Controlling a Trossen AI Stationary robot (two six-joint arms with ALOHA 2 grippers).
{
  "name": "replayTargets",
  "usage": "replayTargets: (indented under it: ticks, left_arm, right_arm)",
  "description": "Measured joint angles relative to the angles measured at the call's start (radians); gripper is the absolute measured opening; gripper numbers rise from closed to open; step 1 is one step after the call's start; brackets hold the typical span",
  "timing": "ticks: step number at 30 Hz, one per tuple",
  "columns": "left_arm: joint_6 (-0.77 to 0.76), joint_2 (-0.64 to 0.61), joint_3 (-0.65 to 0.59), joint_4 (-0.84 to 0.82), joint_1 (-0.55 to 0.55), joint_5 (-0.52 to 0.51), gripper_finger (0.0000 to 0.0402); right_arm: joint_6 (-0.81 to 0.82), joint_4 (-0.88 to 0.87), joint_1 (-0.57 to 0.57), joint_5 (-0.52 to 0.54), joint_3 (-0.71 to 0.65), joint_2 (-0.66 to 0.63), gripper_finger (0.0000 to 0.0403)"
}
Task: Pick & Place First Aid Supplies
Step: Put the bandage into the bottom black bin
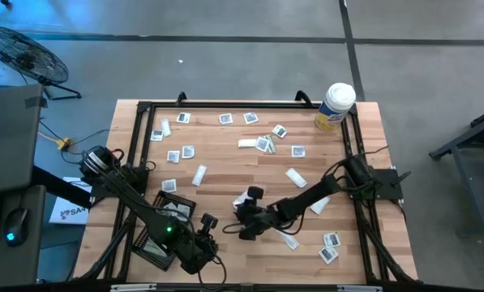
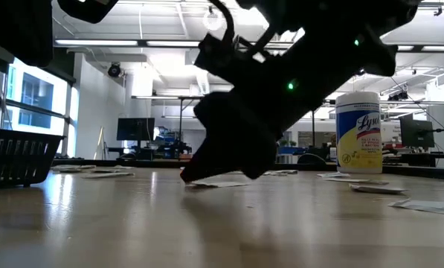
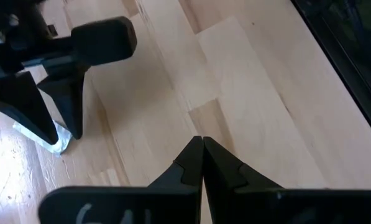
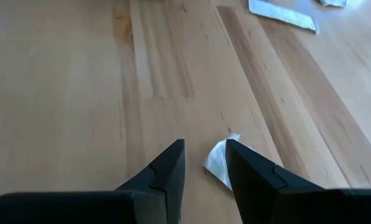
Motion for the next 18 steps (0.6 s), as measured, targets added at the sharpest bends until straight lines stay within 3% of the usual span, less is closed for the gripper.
replayTargets:
  ticks: [10,18]
  left_arm:
    - [0.000,0.000,-0.033,0.035,0.001,0.032,0.0001]
    - [0.003,0.001,-0.179,0.251,0.030,0.047,0.0001]
  right_arm:
    - [0.077,-0.027,-0.039,-0.038,0.004,0.015,0.0102]
    - [0.175,-0.078,-0.057,-0.062,0.005,0.013,0.0039]
